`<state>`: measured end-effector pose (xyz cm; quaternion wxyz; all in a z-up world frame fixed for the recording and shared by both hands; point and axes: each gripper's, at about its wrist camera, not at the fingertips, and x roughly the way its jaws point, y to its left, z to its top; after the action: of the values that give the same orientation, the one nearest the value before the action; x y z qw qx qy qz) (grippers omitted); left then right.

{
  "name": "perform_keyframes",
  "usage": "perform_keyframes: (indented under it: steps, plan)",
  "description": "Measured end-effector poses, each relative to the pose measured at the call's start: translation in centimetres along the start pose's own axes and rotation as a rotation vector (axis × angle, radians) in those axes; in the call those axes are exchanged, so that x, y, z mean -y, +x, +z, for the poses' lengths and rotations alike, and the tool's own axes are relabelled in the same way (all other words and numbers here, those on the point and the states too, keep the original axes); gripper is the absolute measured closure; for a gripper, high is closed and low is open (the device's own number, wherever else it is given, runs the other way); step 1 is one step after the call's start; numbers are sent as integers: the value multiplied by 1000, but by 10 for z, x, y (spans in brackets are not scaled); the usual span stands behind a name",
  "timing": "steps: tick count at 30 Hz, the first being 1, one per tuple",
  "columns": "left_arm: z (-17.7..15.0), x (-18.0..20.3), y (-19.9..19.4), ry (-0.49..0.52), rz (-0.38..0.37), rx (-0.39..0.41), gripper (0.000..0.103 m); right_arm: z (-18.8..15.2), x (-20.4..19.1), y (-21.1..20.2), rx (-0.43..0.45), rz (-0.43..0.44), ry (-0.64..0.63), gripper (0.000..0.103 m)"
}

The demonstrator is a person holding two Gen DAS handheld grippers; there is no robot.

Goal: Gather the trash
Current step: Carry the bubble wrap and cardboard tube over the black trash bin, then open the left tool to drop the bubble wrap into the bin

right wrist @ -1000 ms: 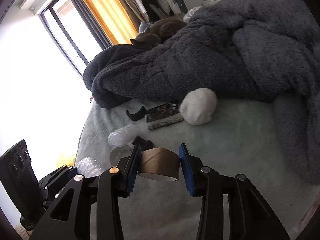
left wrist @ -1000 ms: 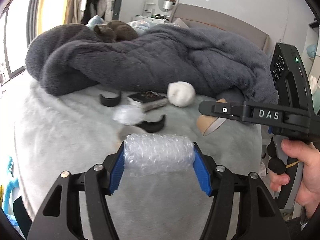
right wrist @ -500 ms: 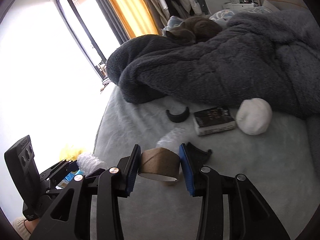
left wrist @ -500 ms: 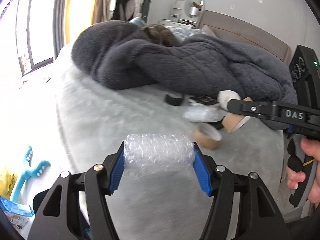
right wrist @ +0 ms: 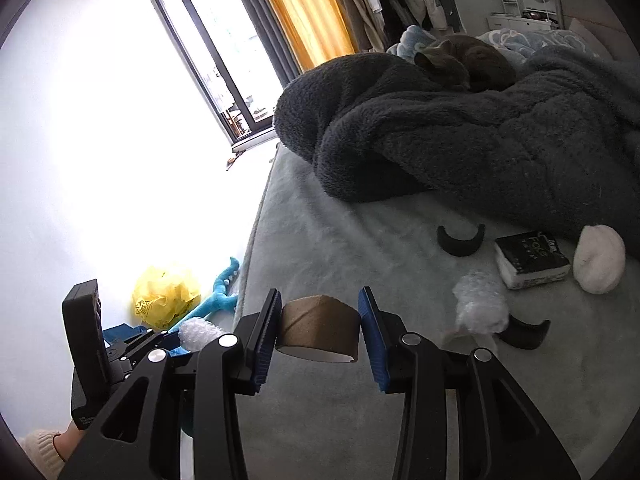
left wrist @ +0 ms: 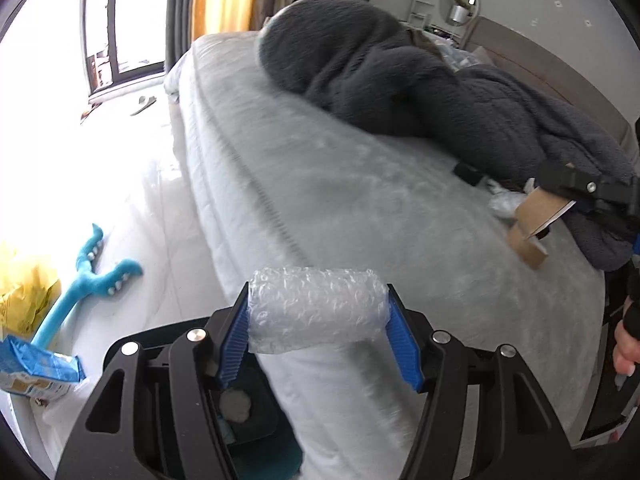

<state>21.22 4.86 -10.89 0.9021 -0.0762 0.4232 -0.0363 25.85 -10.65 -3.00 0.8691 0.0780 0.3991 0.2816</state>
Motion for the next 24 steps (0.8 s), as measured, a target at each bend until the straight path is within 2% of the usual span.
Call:
perform_keyframes:
  steps: [5, 16, 24]
  plan:
    - [-10, -37, -2, -48, 26, -40, 38, 1, -32, 20, -19, 27, -41, 62]
    - [-34, -93, 0, -95, 77, -140, 38, 0, -87, 63, -70, 71, -113, 62]
    - [-61, -128, 16, -154, 68, -274, 38, -13, -133, 87, -112, 110, -177, 62]
